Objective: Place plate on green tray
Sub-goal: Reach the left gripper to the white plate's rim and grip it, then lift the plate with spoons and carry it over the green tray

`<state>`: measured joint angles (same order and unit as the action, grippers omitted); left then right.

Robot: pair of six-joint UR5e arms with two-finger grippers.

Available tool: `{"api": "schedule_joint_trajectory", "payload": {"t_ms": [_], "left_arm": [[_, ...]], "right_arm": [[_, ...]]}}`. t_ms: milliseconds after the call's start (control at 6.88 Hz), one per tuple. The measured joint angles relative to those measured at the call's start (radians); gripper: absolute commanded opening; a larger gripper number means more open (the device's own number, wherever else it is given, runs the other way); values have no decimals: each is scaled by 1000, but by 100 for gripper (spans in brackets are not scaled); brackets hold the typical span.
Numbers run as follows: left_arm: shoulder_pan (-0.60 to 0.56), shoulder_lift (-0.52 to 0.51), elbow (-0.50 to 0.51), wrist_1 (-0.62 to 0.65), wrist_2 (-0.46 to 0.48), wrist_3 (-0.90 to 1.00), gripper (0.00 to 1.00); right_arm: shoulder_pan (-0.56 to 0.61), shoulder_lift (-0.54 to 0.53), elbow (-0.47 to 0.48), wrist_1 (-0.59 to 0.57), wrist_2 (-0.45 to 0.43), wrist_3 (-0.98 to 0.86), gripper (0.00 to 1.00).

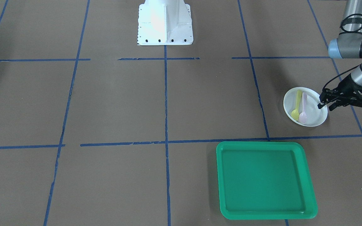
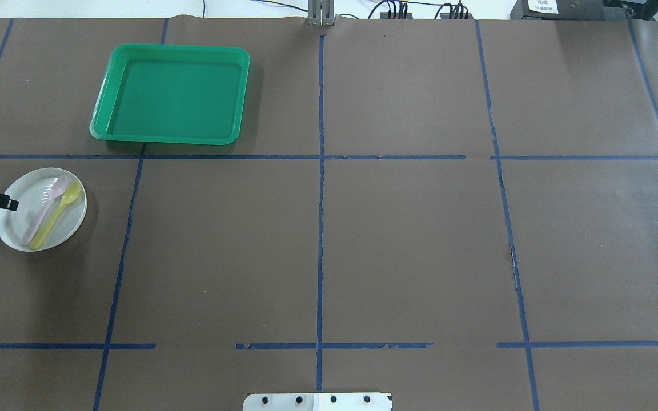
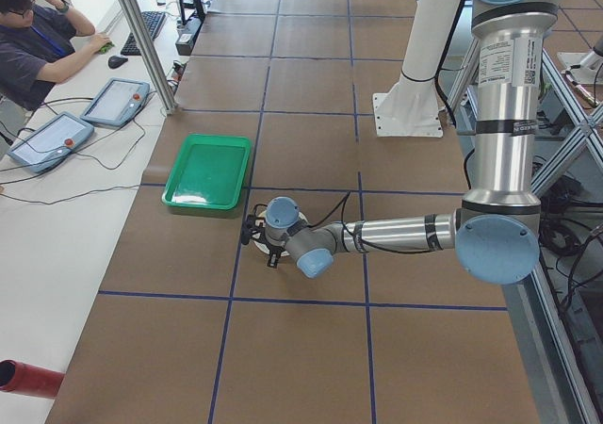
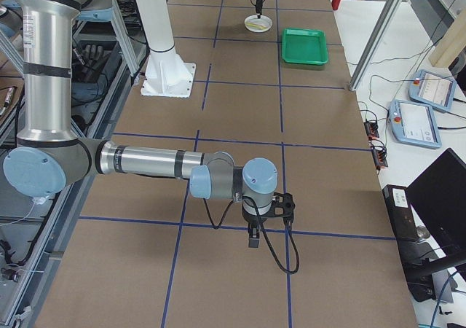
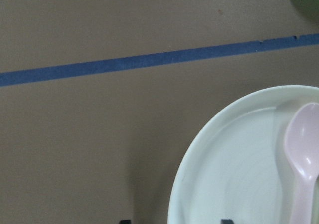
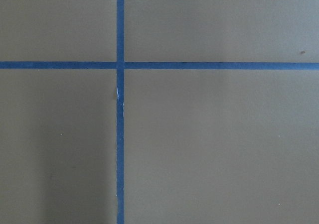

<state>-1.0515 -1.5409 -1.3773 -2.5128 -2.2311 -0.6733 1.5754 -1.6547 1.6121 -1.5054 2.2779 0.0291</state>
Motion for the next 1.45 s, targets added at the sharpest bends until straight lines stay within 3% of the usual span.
{"api": "schedule_joint_trajectory", "payload": {"t_ms": [291, 727, 873, 1164, 1455], "left_arm": [[1, 0, -4, 2, -16, 2, 0], [-38, -42, -18, -5, -279, -28, 0], [-52, -93, -20, -2, -310, -92, 0], [-57, -246, 1, 10, -317, -291, 0], [-55, -409, 106, 56, -229, -438, 0]], "right_arm": [[0, 0, 0, 0, 0, 0, 100], [0, 0, 0, 0, 0, 0, 100], [0, 1, 0, 0, 0, 0, 100], [0, 0, 0, -1, 0, 0, 100], [0, 0, 0, 0, 0, 0, 100]]}}
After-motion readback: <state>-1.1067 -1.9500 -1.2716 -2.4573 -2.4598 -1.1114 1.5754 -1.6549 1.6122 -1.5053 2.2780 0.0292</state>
